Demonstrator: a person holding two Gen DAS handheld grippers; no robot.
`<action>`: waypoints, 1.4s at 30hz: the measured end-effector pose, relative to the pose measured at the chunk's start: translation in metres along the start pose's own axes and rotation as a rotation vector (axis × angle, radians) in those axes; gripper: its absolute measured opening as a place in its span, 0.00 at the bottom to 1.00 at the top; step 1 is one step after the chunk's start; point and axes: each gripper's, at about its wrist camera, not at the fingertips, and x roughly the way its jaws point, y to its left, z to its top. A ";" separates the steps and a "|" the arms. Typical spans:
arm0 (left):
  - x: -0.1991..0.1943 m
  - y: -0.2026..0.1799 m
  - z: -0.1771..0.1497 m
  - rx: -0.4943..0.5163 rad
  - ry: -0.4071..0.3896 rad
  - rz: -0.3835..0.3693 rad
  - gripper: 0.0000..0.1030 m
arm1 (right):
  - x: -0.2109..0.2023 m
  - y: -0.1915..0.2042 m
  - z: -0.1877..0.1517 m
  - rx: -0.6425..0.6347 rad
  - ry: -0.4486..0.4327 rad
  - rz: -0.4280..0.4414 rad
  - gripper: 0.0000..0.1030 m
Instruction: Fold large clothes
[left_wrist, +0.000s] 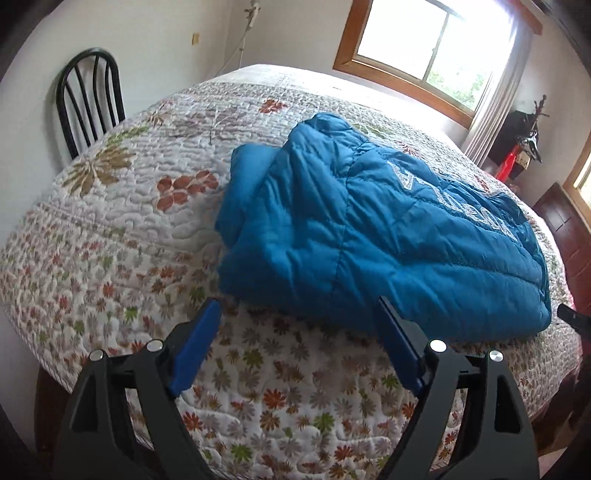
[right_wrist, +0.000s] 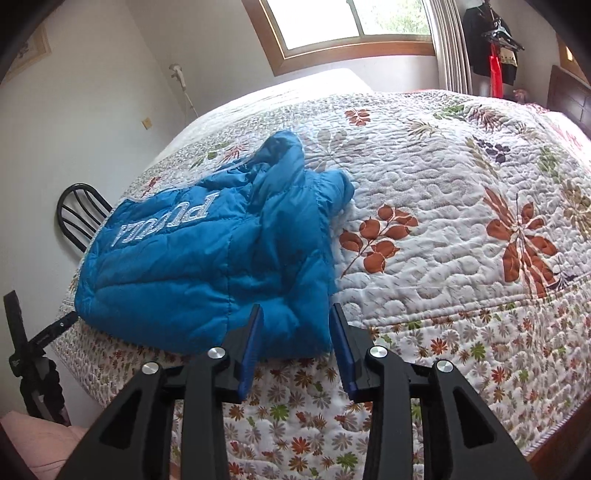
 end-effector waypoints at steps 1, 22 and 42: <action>0.002 0.004 -0.002 -0.028 0.014 -0.023 0.82 | 0.002 -0.002 -0.001 0.012 0.014 0.024 0.38; 0.054 0.050 0.019 -0.445 0.039 -0.300 0.75 | 0.044 -0.022 -0.002 0.064 0.106 0.061 0.39; 0.047 0.061 0.009 -0.537 -0.019 -0.391 0.28 | 0.050 -0.015 0.001 0.049 0.119 0.013 0.40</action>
